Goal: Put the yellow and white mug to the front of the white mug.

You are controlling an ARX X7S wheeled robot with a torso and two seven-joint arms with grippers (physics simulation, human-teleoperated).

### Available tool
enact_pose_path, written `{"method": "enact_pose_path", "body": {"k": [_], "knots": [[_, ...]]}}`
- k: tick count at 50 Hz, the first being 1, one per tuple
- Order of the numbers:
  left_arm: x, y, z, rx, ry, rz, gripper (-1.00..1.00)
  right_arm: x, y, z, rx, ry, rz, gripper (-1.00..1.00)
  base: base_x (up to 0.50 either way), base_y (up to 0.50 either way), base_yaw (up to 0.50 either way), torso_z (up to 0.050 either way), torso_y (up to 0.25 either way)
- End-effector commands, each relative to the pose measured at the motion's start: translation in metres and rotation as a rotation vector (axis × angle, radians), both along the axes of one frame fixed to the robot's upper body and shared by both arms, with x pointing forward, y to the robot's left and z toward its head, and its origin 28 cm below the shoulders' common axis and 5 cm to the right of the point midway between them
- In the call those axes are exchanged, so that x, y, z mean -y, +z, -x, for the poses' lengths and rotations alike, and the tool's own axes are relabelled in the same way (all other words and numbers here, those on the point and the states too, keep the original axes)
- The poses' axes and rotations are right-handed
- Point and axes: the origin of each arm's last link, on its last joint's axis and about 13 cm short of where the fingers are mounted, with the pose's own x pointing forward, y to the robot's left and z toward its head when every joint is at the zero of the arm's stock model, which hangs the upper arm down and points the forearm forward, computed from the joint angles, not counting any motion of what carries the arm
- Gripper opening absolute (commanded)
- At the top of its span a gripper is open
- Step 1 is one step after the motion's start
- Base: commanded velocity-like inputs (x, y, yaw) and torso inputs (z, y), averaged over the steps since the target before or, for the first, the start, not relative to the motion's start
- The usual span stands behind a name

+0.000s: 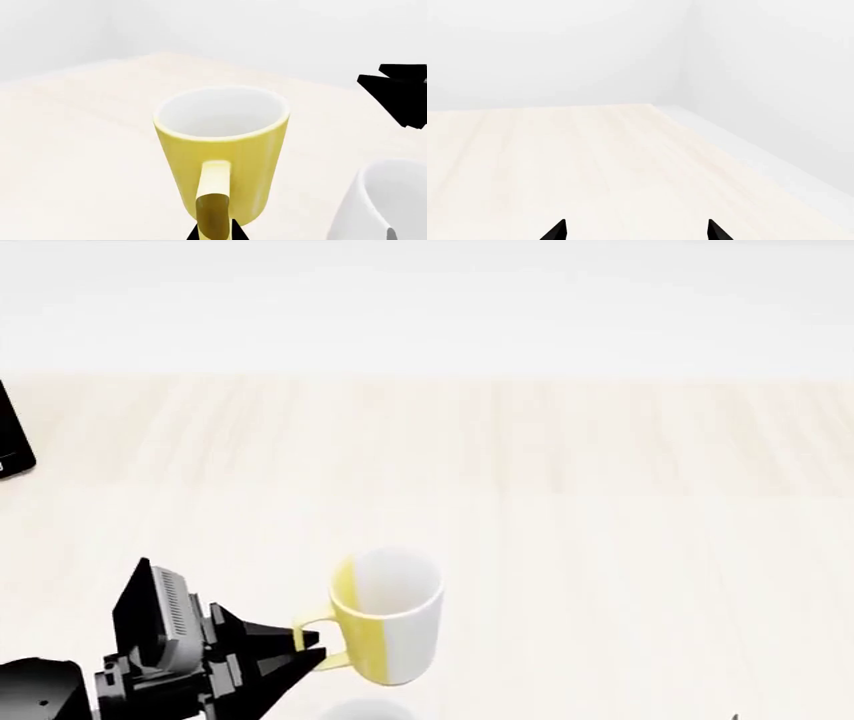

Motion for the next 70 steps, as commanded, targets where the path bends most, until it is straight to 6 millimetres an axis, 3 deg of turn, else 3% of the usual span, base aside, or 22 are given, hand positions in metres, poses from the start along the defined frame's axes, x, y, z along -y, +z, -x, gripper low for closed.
{"method": "enact_pose_path", "body": {"k": [1,45,66,67,70], "knots": [[0.000,-0.010,0.002,-0.018,0.001,-0.004,-1.00,0.000,0.000,0.000,-0.001,0.001,0.002,1.00,0.00,0.00,0.00,0.000,0.000],[0.002,-0.034,0.020,-0.016,0.077,-0.071,-1.00,-0.002,0.001,0.000,0.001,0.006,0.008,1.00,0.00,0.00,0.00,0.000,0.000],[0.002,-0.033,0.019,0.000,0.097,-0.056,-1.00,-0.002,0.000,0.000,0.001,0.009,0.009,1.00,0.00,0.00,0.00,0.000,0.000],[0.003,-0.033,0.019,0.000,0.085,-0.057,1.00,-0.002,0.000,0.000,0.001,0.009,0.010,1.00,0.00,0.00,0.00,0.000,0.000],[0.003,-0.033,0.019,0.006,0.092,-0.056,1.00,-0.002,0.000,0.000,0.001,0.009,0.010,1.00,0.00,0.00,0.00,0.000,0.000]]}}
